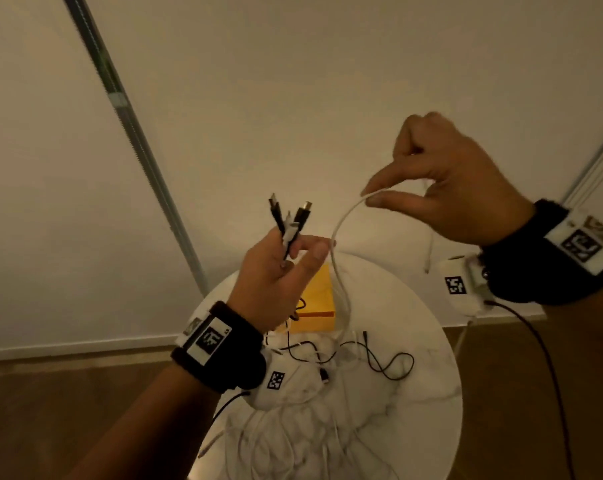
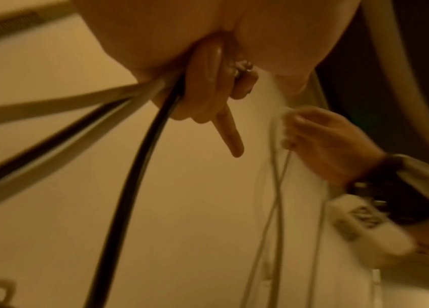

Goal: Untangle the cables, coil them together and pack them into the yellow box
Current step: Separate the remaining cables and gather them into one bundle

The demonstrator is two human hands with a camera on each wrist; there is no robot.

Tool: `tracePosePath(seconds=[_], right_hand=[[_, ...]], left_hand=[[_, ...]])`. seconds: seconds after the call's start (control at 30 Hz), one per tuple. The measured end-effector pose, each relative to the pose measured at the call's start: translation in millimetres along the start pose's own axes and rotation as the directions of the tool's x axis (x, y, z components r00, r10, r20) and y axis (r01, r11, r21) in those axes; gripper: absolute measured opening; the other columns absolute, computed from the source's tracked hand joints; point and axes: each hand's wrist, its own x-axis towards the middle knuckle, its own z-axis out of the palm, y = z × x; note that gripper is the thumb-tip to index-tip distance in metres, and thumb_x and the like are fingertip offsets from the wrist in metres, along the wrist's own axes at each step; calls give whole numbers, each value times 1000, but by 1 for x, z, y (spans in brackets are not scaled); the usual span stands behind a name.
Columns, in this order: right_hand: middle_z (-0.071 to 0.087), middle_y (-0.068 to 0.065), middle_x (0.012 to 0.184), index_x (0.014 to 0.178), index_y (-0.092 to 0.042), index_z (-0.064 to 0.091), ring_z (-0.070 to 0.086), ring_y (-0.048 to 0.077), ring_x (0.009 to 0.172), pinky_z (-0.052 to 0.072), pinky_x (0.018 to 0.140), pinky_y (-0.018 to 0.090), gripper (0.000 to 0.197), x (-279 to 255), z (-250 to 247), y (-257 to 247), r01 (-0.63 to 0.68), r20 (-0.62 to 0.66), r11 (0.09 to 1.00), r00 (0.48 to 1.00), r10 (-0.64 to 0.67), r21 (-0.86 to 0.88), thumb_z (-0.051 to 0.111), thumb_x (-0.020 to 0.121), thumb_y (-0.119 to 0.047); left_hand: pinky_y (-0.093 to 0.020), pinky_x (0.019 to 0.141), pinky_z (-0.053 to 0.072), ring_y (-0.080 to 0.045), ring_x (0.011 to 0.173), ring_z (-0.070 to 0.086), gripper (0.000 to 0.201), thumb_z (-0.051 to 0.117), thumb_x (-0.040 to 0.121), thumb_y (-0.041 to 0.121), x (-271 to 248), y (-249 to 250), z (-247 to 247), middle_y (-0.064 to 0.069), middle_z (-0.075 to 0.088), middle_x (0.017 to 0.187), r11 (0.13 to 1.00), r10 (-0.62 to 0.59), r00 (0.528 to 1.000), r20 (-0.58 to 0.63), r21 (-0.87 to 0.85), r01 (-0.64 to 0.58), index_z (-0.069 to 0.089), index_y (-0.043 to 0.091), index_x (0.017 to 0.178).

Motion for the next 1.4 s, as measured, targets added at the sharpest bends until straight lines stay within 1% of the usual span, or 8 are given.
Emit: tracePosePath(seconds=[0.13, 0.23, 0.37, 0.47, 0.67, 0.77, 0.97, 1.4], right_hand=[[62, -8, 73, 98, -22, 80, 54, 2, 64, 43, 64, 23, 13, -6, 43, -15, -63, -2, 985, 998, 64, 159, 74, 92, -31], [75, -7, 86, 103, -20, 77, 67, 11, 69, 54, 67, 25, 13, -20, 70, -19, -353, 123, 862, 936, 331, 365, 66, 96, -18], [70, 20, 112, 105, -9, 58, 67, 31, 90, 54, 73, 38, 14, -20, 88, -28, -601, 611, -207, 611, 504, 772, 54, 100, -21], [69, 22, 116, 102, -13, 48, 67, 21, 70, 55, 60, 30, 15, -6, 85, -26, -502, 643, -401, 585, 494, 766, 56, 101, -26], [62, 4, 79, 116, -10, 57, 28, 8, 40, 23, 38, 17, 15, 19, 55, -19, -541, 430, -25, 638, 639, 841, 51, 105, -19], [67, 7, 76, 125, -11, 48, 27, 15, 42, 20, 44, 25, 20, 14, 43, -34, -488, 246, 271, 755, 607, 829, 48, 106, -16], [70, -8, 76, 114, -12, 47, 64, 12, 61, 51, 61, 35, 9, -18, 89, -97, -312, 227, 723, 950, 216, 616, 49, 105, -12], [67, -8, 73, 115, -19, 47, 61, 9, 65, 42, 63, 18, 9, -68, 135, -84, -285, 300, 828, 942, 149, 483, 49, 106, -20]], left_hand=[[-34, 85, 54, -20, 90, 72, 16, 53, 106, 31, -7, 16, 24, 10, 77, 92, 995, 22, 996, 84, -101, -14, 63, 41, 100], [-42, 71, 51, -22, 66, 63, 40, 52, 108, 26, -12, 11, 23, 7, 64, 65, 996, -25, 999, 26, -84, 27, 49, 49, 75], [-44, 66, 54, -15, 58, 60, 36, 51, 108, 23, -25, 2, 26, 9, 58, 61, 999, -2, 987, 160, -50, 10, 44, 43, 78], [-41, 65, 54, -17, 59, 63, 35, 53, 107, 23, -41, -3, 31, 9, 56, 62, 998, 8, 959, 285, -67, 12, 43, 42, 80], [-24, 78, 53, -8, 86, 70, 30, 49, 109, 33, -60, -15, 29, -1, 77, 97, 990, -65, 942, 329, -100, 104, 71, 16, 100], [-21, 44, 32, -9, 46, 39, 47, 44, 103, 51, -46, -11, 15, -14, 74, 101, 847, -338, 940, 46, -421, 325, 75, 18, 88], [-24, 41, 17, -11, 43, 21, 52, 42, 86, 73, -16, 13, -2, 2, 47, 65, 610, -457, 887, 70, -700, 370, 58, 28, 67], [-18, 37, 21, -4, 39, 26, 66, 59, 86, 53, 5, 4, -34, 9, 37, 57, 487, -546, 837, 29, -802, 346, 56, 11, 137]])
